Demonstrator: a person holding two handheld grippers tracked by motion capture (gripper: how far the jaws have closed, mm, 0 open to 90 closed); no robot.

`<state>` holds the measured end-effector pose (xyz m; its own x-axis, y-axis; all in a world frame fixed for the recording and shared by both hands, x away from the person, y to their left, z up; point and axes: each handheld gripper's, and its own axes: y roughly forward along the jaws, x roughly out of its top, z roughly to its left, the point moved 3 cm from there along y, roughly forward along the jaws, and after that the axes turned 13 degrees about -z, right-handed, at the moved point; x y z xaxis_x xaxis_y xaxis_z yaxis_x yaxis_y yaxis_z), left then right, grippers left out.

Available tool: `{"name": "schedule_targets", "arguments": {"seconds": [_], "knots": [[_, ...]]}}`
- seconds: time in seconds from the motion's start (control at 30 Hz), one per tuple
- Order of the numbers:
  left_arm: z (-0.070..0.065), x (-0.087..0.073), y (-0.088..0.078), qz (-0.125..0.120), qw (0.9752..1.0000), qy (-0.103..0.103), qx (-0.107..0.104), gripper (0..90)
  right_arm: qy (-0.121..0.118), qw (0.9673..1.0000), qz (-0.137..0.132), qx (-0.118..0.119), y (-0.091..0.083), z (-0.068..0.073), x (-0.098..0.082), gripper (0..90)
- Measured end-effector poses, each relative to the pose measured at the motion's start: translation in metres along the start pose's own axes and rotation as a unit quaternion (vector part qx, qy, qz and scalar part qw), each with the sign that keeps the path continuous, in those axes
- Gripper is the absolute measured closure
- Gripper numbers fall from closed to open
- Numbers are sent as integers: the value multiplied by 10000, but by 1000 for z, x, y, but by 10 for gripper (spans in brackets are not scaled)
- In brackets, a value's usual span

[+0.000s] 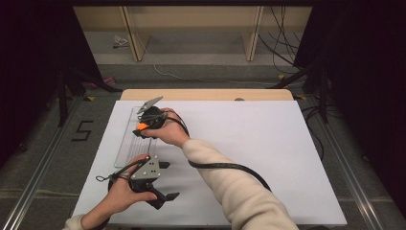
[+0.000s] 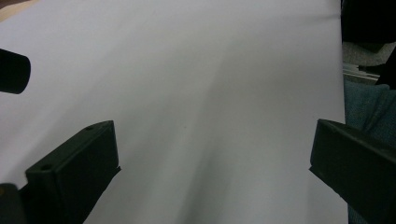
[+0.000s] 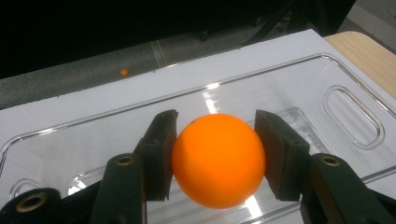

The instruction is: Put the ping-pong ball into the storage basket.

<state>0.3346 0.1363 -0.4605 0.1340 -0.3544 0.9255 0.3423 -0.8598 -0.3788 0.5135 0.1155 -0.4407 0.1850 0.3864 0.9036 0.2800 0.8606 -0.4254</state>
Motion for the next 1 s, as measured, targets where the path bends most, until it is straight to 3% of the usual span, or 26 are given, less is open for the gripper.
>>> {"name": "schedule_targets", "arguments": {"seconds": [1.0], "knots": [[-1, 0, 0, 0, 10000, 13, -14, 6, -10, 9998, 197, 60, 13, 4, -8, 511]]}}
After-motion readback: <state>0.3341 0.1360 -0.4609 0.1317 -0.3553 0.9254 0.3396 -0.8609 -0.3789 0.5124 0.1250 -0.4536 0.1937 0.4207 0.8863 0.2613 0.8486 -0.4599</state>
